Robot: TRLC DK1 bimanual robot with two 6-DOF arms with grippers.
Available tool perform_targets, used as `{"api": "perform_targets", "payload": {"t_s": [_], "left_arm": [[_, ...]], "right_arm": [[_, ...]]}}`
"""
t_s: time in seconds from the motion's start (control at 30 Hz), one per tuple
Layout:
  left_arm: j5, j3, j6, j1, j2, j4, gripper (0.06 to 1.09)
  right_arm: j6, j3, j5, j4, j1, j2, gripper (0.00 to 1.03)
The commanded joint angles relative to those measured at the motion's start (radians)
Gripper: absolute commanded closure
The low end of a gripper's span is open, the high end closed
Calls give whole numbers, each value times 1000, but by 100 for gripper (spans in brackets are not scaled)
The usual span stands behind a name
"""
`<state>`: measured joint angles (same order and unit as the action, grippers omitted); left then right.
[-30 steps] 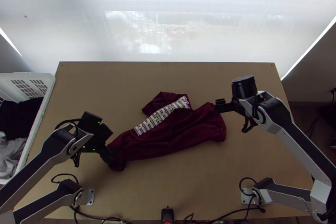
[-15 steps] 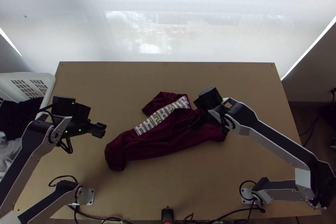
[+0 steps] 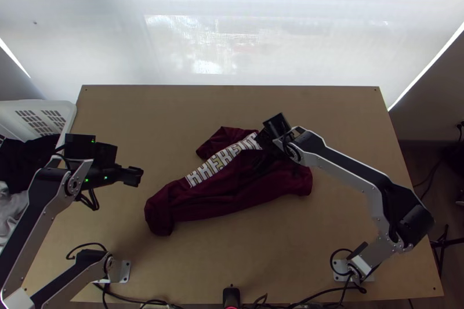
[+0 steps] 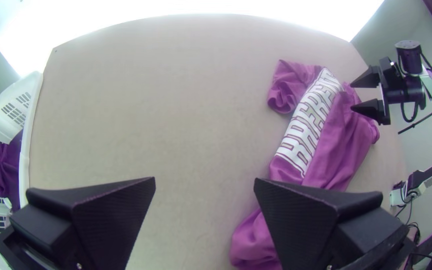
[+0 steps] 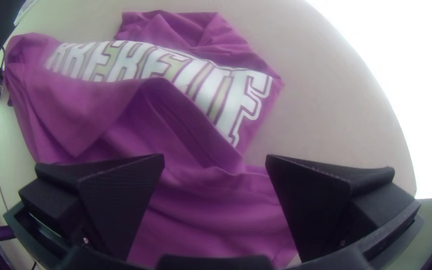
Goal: Fold the t-shirt
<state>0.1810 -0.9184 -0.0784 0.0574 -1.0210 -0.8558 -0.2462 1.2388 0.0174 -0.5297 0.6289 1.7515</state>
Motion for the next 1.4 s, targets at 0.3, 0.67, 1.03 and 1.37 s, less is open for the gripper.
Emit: {"api": "perform_targets", "payload": {"t_s": [0.3, 0.67, 1.03, 1.37], "left_arm": [[6, -33, 2, 12, -44, 9, 12], [6, -31, 3, 12, -24, -6, 12], [8, -50, 11, 45, -31, -3, 12], [6, -203, 14, 150, -317, 106, 12]], "right_arm": [[-39, 59, 124, 10, -117, 123, 65], [-34, 34, 130, -36, -117, 52, 100], [-22, 116, 111, -110, -115, -164, 100], [-22, -13, 84, -236, -123, -365, 100]]}}
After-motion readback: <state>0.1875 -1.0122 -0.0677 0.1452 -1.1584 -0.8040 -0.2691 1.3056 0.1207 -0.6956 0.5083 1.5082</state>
